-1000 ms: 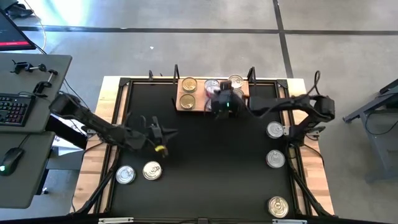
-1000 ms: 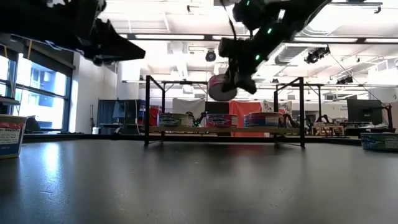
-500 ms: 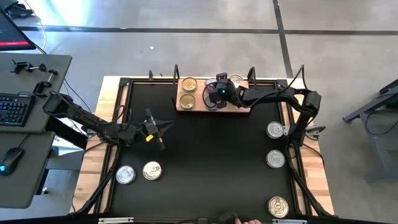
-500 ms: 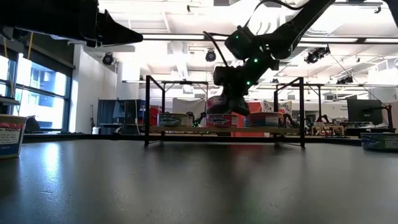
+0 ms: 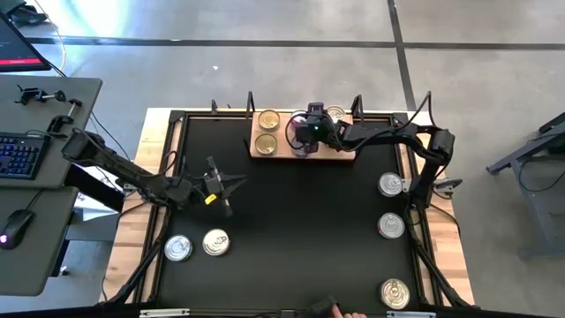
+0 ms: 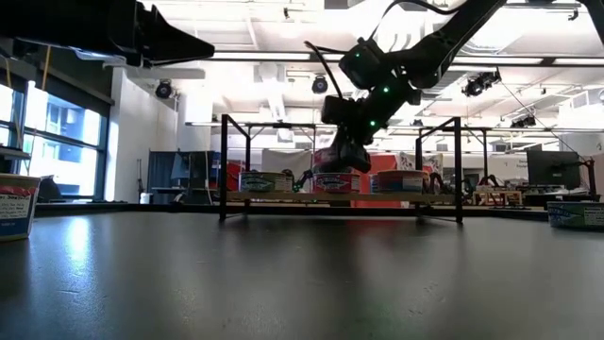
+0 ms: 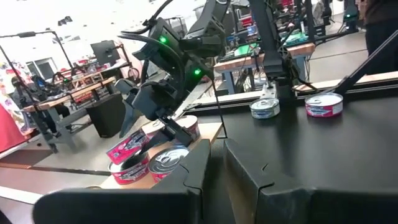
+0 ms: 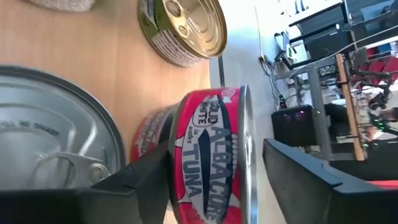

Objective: Stack canned seafood by type on shelf
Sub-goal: Stack the red tuna can on top of the red tuna can on the shelf

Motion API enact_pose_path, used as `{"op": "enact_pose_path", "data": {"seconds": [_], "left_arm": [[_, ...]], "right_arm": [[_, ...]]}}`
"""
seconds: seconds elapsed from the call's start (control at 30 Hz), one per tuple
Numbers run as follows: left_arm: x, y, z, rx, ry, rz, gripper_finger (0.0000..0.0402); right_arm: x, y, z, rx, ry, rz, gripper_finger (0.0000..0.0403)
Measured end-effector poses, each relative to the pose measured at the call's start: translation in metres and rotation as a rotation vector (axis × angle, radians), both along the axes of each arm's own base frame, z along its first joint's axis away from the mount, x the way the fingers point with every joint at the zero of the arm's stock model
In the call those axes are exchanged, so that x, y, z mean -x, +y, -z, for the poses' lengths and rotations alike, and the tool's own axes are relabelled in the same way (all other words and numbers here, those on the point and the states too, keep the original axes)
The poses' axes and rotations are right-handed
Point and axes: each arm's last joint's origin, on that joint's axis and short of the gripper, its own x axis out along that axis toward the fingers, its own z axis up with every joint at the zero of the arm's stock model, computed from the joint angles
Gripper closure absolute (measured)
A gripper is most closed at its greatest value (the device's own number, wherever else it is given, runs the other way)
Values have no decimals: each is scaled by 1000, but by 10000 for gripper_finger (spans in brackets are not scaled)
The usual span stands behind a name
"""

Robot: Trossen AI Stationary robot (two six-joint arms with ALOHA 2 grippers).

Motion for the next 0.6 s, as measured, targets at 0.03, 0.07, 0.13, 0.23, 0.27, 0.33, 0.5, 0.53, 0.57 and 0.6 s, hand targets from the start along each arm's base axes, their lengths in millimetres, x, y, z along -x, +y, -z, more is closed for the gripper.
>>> {"op": "enact_pose_path", "data": {"seconds": [0.03,0.07,0.13,0.23,0.27,0.33,0.5,0.53,0.57,0.6], "left_arm": [[0,-1,0,0,0,3,367],[0,-1,0,0,0,4,367],[0,-1,0,0,0,4,367],[0,-1,0,-2,2,4,367],[0,-1,0,-2,4,4,367],[0,-1,1,-4,9,4,367],[0,-1,2,-4,15,4,367],[0,-1,2,0,17,4,367],[0,-1,2,4,19,4,367],[0,-1,3,9,21,4,367]], "right_arm": [[0,0,0,-6,-5,-3,163],[0,0,0,-12,-10,-10,162],[-1,0,0,-8,-10,-22,160],[0,-1,-1,3,1,-29,159],[0,-1,-1,3,1,-29,159],[0,-1,-1,0,-3,-24,159],[0,-2,-1,-2,-9,-21,158],[0,-2,-1,-1,-10,-21,158],[-1,-1,-1,-3,-17,-21,158],[-2,1,-2,-9,-33,-12,158]]}}
